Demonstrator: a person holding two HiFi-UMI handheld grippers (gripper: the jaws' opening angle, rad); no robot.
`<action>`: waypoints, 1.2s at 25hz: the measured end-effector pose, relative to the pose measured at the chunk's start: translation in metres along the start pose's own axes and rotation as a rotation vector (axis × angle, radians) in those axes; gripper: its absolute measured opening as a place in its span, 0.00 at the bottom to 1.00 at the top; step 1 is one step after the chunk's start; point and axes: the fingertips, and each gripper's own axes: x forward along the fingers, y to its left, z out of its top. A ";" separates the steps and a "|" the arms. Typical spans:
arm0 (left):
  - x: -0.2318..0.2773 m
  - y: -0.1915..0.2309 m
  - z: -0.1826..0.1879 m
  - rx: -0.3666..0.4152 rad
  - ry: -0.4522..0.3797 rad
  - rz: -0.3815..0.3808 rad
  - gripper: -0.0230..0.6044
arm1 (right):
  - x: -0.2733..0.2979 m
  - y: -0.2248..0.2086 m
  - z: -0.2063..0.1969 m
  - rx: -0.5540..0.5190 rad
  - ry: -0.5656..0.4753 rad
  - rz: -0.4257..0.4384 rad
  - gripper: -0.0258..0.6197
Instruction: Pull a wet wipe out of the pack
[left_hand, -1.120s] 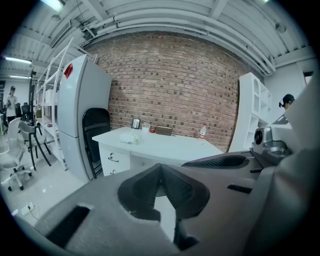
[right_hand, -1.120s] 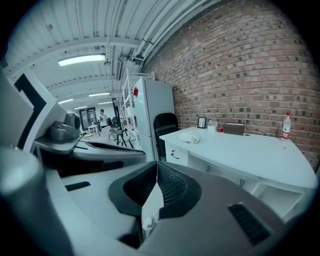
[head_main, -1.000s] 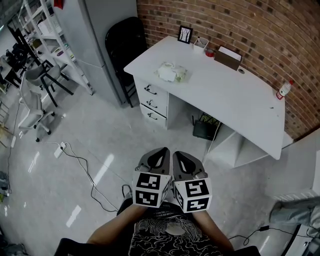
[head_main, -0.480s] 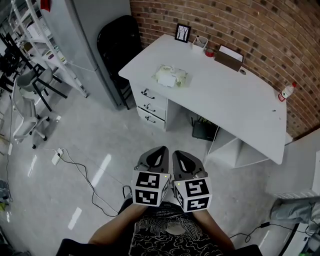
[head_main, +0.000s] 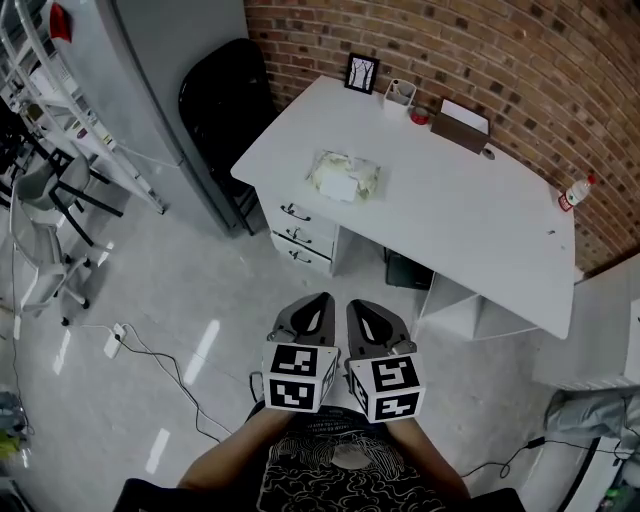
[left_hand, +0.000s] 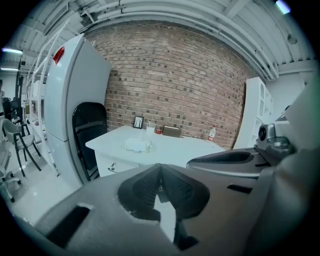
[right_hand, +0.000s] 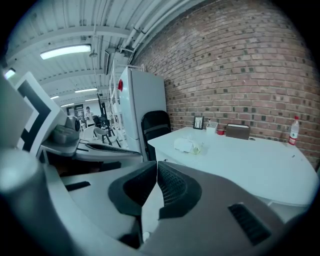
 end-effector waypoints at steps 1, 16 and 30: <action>0.005 0.006 0.003 0.001 0.002 -0.006 0.06 | 0.007 0.000 0.003 0.001 0.004 -0.006 0.07; 0.054 0.076 0.048 0.026 0.004 -0.103 0.06 | 0.088 0.000 0.049 0.010 0.014 -0.105 0.07; 0.081 0.100 0.060 0.046 0.001 -0.149 0.06 | 0.121 -0.008 0.061 0.020 0.006 -0.154 0.07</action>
